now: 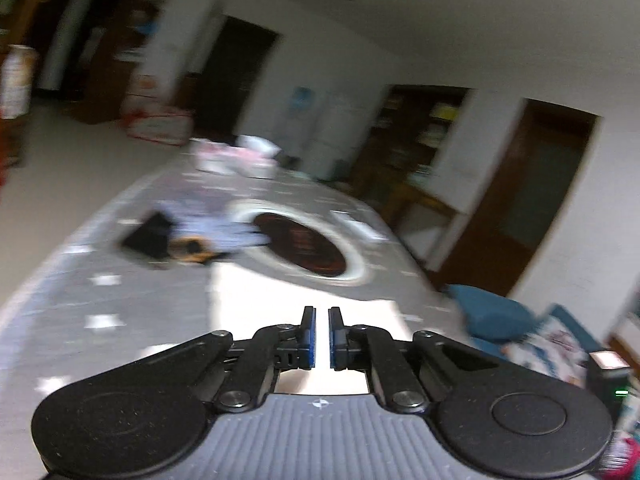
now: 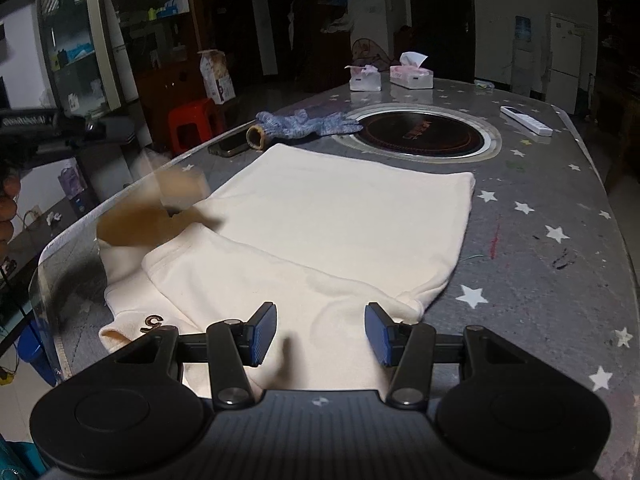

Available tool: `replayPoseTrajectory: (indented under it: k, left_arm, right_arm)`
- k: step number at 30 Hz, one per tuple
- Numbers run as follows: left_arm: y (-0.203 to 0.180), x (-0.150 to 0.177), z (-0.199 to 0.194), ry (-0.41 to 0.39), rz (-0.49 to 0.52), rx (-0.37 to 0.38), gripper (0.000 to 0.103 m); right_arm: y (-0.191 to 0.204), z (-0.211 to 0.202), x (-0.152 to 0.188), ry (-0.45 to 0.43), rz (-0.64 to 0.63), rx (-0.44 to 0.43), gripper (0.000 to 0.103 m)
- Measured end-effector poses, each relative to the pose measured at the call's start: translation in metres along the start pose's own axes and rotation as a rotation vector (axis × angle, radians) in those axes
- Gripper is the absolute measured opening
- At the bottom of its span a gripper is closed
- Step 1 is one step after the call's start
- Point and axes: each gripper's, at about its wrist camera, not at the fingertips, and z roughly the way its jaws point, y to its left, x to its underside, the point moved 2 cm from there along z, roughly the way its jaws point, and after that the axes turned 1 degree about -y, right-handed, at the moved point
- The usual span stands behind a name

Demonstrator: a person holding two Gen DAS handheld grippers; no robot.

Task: Fold clothes
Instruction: 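Grasp the other sleeve with the left gripper and fold it across the body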

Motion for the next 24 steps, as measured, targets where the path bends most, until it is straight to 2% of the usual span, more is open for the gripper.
replayPoseTrajectory:
  k: [2, 5, 6, 9, 11, 13, 14, 17, 19, 24]
  left_arm:
    - [-0.021, 0.004, 0.013, 0.025, 0.031, 0.054, 0.006]
    - [-0.035, 0.010, 0.022, 0.053, 0.086, 0.060, 0.006]
    - [-0.034, 0.012, 0.022, 0.066, 0.098, 0.054, 0.007]
    - [-0.021, 0.017, 0.016, 0.085, 0.143, -0.036, 0.011]
    - [-0.010, 0.021, 0.008, 0.085, 0.172, -0.116, 0.019]
    - [0.005, 0.025, 0.001, 0.087, 0.188, -0.189, 0.043]
    - [0.012, 0.027, -0.003, 0.086, 0.186, -0.217, 0.049]
    - [0.034, 0.031, -0.018, 0.086, 0.173, -0.286, 0.059]
    - [0.045, 0.034, -0.026, 0.082, 0.166, -0.321, 0.072]
    - [0.060, 0.047, -0.041, 0.077, 0.184, -0.371, 0.085]
  right_arm:
    - [-0.003, -0.003, 0.001, -0.006, 0.010, 0.001, 0.049]
    - [-0.007, -0.008, 0.001, -0.013, 0.042, -0.014, 0.049]
    - [-0.007, -0.009, 0.000, -0.015, 0.042, -0.024, 0.048]
    - [-0.004, -0.010, -0.005, -0.009, 0.043, -0.070, 0.043]
    - [0.002, -0.004, -0.011, 0.001, 0.027, -0.108, 0.041]
    - [0.011, 0.005, -0.019, 0.011, 0.016, -0.154, 0.036]
    - [0.016, 0.010, -0.024, 0.018, 0.012, -0.177, 0.035]
    - [0.030, 0.027, -0.035, 0.042, -0.001, -0.238, 0.034]
    - [0.041, 0.042, -0.042, 0.067, -0.009, -0.274, 0.034]
    - [0.062, 0.077, -0.051, 0.125, 0.000, -0.318, 0.034]
